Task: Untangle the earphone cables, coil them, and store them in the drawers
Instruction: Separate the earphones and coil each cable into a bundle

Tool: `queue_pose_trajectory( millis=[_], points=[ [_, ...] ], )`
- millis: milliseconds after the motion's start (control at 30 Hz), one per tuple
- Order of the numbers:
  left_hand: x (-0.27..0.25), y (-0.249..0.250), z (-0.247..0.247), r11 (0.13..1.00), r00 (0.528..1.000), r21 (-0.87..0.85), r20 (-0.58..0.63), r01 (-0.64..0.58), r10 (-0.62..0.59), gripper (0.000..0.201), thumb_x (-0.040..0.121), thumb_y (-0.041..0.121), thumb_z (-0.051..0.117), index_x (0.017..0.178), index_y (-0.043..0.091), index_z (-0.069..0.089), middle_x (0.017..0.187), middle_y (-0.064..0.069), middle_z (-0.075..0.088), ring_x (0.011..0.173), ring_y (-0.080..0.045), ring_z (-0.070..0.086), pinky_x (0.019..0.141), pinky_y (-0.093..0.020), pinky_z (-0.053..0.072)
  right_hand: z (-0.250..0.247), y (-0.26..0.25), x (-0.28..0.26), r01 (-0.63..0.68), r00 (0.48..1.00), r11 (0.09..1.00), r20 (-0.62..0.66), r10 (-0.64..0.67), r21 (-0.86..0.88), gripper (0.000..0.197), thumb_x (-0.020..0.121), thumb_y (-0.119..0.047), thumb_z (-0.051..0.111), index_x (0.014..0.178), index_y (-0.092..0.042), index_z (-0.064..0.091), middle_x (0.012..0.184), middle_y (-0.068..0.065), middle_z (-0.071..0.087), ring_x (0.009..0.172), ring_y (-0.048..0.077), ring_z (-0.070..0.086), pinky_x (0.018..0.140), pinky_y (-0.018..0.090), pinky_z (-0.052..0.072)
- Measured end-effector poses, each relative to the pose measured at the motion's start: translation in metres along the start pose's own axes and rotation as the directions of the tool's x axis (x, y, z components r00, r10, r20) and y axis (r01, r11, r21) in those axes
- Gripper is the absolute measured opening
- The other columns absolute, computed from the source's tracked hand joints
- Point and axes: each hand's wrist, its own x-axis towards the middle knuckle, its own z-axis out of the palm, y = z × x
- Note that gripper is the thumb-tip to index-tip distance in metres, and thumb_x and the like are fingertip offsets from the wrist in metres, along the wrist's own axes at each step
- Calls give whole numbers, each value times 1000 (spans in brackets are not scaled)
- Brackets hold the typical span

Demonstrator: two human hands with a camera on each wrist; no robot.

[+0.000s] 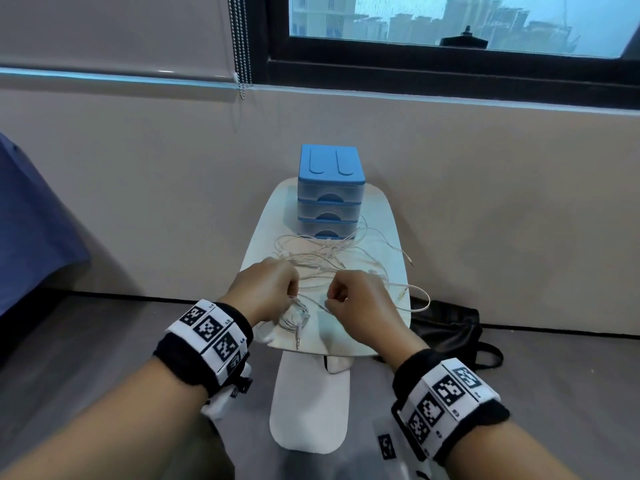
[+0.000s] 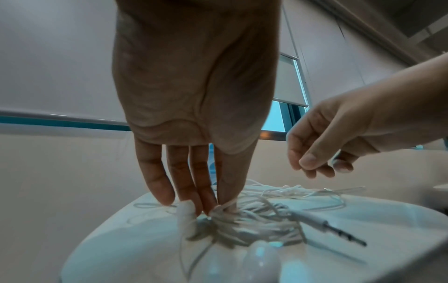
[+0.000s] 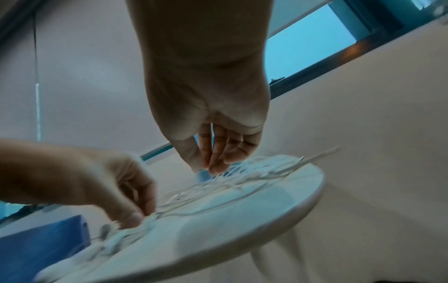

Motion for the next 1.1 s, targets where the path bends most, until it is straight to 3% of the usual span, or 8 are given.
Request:
queue_pose_trajectory(
  millis=[233, 367, 567, 667, 767, 833, 967, 1100],
  points=[
    [6, -4, -9, 998, 998, 37, 31, -57, 56, 15, 79, 24, 72, 85, 34, 62, 98, 10, 62, 88, -18, 63, 70, -30, 48, -66, 52, 24, -148, 983, 973, -137, 125, -175, 9, 84, -17, 69, 92, -22, 67, 98, 2, 66, 85, 21, 62, 77, 35, 56],
    [16, 0, -28, 996, 996, -19, 27, -90, 90, 13, 80, 34, 74, 79, 36, 61, 90, 12, 65, 83, -15, 65, 73, -32, 55, -77, 62, 33, -229, 961, 843, 25, 276, -486, 43, 91, -45, 67, 131, -29, 60, 136, -1, 52, 128, 27, 47, 105, 43, 42],
    [31, 3, -52, 994, 990, 24, 92, -108, 106, 13, 85, 37, 79, 91, 32, 68, 98, 6, 66, 84, -16, 67, 80, -37, 59, -57, 34, 33, 50, 973, 838, 215, 81, -544, 72, 88, -64, 64, 151, -39, 41, 147, -4, 41, 137, 25, 33, 111, 54, 28],
    [36, 3, -59, 987, 987, 113, 126, -111, 96, 16, 86, 39, 77, 97, 30, 70, 100, 6, 64, 87, -17, 65, 82, -38, 58, -37, 24, 40, 115, 959, 783, 273, 72, -611, 65, 88, -61, 64, 140, -25, 48, 135, -1, 47, 127, 27, 38, 104, 54, 30],
    [39, -1, -65, 984, 984, 146, 162, -101, 77, 23, 87, 40, 78, 103, 27, 72, 100, 6, 65, 86, -16, 65, 81, -36, 58, -24, 22, 46, 77, 976, 746, 204, 80, -661, 22, 98, -25, 53, 119, -18, 49, 124, 4, 56, 115, 28, 41, 89, 48, 30],
    [40, -6, -68, 984, 986, 160, 159, -83, 57, 24, 87, 40, 78, 104, 25, 71, 101, 5, 66, 85, -15, 64, 77, -32, 55, -24, 21, 46, 78, 973, 725, 209, 94, -685, 17, 93, -6, 46, 104, -19, 46, 113, 5, 57, 113, 29, 42, 84, 45, 24],
    [40, -21, -73, 988, 988, 149, 152, -29, 6, 27, 88, 37, 77, 105, 22, 65, 106, 2, 65, 93, -18, 62, 81, -34, 52, -38, 9, 42, 68, 985, 744, 165, 57, -665, 8, 98, -13, 41, 101, -20, 44, 106, 5, 56, 112, 29, 44, 85, 48, 28],
    [39, -30, -79, 1000, 991, -15, 134, -13, 15, 37, 84, 45, 79, 104, 30, 51, 115, 4, 59, 102, -20, 60, 91, -39, 53, -66, -11, 43, 48, 999, 851, 25, -41, -523, 9, 103, -21, 33, 98, -20, 41, 100, 5, 61, 93, 29, 45, 91, 50, 34]
  ],
)
